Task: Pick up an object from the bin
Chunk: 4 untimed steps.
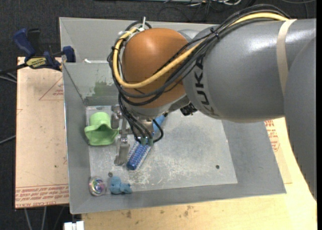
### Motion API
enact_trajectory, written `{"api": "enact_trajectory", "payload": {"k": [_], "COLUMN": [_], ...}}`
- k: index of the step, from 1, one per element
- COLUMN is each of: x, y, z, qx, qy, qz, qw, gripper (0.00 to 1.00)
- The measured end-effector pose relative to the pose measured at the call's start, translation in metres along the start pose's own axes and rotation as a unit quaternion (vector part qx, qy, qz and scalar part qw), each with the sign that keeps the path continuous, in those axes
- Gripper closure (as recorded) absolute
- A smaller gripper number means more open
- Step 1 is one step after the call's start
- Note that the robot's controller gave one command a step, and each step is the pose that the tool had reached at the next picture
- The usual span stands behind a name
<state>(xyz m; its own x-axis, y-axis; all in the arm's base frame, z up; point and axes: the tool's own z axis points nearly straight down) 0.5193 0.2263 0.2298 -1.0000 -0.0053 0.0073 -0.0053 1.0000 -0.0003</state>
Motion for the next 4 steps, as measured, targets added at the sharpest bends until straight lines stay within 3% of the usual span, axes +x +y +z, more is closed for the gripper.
{"api": "enact_trajectory", "payload": {"k": [1,2,3,4], "x": [0.020,-0.036,-0.037,0.016], "y": [-0.107,-0.070,-0.071,-0.058], "z": [0.072,0.148,0.147,0.053], "qx": [0.002,-0.001,-0.001,-0.003], "qy": [0.0001,-0.0028,-0.0037,-0.0061], "qz": [-0.028,0.133,0.134,0.137], "qw": [0.9996,0.9911,0.9909,0.9906], "gripper": [0.00,0.00,1.00,1.00]}}
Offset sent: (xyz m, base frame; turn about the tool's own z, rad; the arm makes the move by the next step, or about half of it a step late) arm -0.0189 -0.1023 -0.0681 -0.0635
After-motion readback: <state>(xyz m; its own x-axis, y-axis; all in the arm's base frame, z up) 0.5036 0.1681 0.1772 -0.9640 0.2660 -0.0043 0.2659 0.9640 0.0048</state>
